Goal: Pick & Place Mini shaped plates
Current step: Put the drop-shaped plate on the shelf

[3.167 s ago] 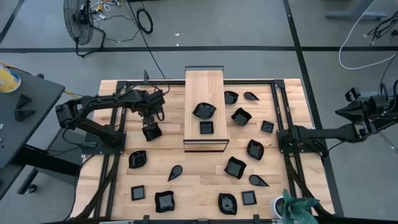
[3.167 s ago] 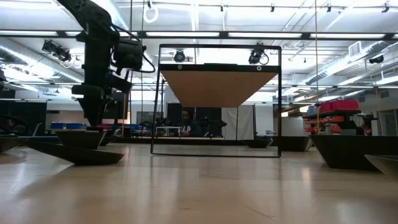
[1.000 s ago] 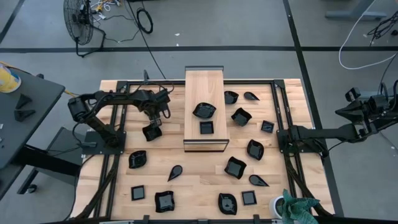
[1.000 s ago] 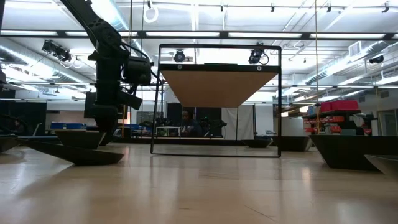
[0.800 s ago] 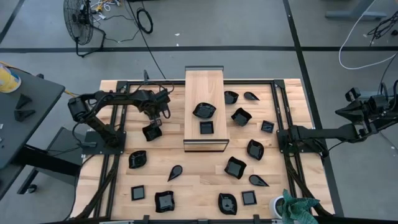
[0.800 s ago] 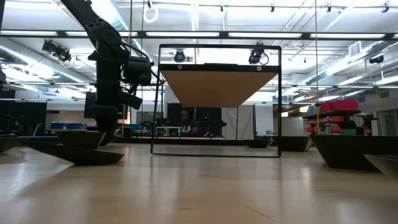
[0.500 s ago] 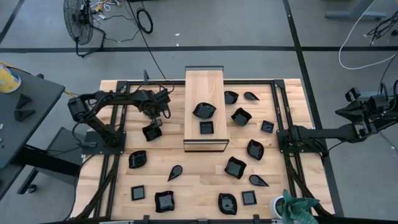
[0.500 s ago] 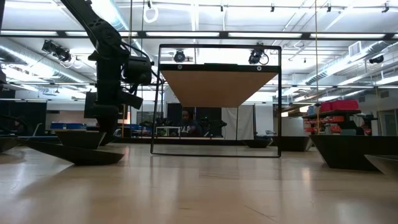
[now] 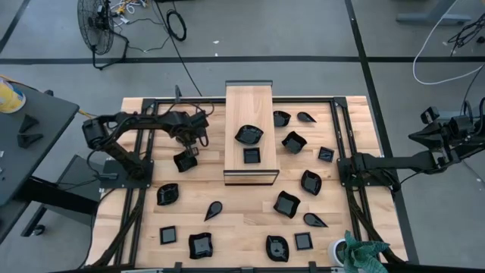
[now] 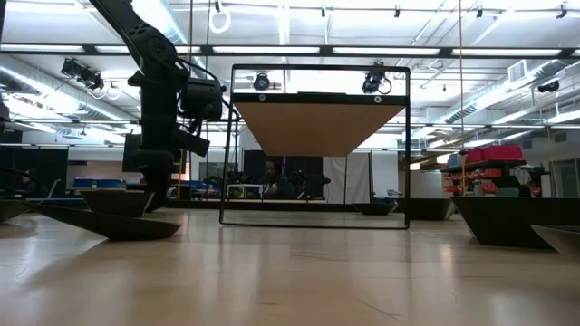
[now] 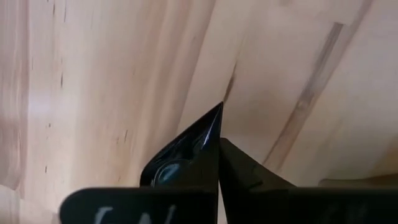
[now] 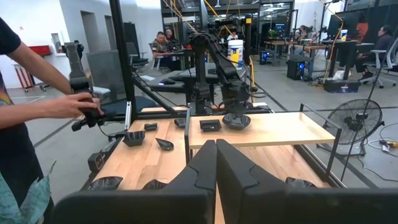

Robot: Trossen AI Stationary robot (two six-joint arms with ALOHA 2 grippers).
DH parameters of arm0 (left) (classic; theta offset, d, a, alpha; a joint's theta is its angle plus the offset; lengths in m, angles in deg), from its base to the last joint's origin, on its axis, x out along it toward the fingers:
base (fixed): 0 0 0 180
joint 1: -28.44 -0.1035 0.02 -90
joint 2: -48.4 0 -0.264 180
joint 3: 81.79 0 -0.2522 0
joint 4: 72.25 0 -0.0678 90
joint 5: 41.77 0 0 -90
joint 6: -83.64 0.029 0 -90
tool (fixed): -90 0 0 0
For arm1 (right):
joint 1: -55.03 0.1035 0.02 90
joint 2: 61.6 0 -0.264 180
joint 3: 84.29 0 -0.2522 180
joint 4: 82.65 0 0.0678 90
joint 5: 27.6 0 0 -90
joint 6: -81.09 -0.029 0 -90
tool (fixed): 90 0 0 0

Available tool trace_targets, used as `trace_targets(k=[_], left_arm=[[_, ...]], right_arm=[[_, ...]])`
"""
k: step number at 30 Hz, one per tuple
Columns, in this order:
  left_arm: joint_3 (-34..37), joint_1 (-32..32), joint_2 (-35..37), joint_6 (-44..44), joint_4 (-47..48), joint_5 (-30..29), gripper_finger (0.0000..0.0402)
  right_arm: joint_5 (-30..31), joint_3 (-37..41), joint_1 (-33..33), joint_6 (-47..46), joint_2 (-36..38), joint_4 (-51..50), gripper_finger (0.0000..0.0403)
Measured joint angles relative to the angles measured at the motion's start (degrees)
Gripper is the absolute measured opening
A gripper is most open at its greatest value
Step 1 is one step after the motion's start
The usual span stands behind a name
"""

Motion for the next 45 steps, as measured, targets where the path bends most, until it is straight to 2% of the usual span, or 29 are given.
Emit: trace_targets(k=[13, 25, 31, 37, 45], left_arm=[[-6.7, 0.5, 1.2, -0.1, 3.7, -1.7, 0.0001], [-22.6, 0.7, 3.5, -2.7, 12.5, -5.0, 0.0], [-30.8, 1.8, 3.5, -5.8, 12.4, -4.6, 0.0], [-37.2, 3.3, 3.3, -11.1, 11.0, 0.6, 0.0], [-40.0, 5.1, 3.2, -15.2, 4.5, 1.5, 0.0]], right_arm=[[0.0, 0.0, 0.0, 0.0, 0.0, 0.0, 0.001], [0.0, 0.0, 0.0, 0.0, 0.0, 0.0, 0.001], [0.0, 0.0, 0.0, 0.0, 0.0, 0.0, 0.001], [0.0, 0.0, 0.0, 0.0, 0.0, 0.0, 0.001], [0.0, 0.0, 0.0, 0.0, 0.0, 0.0, 0.001]])
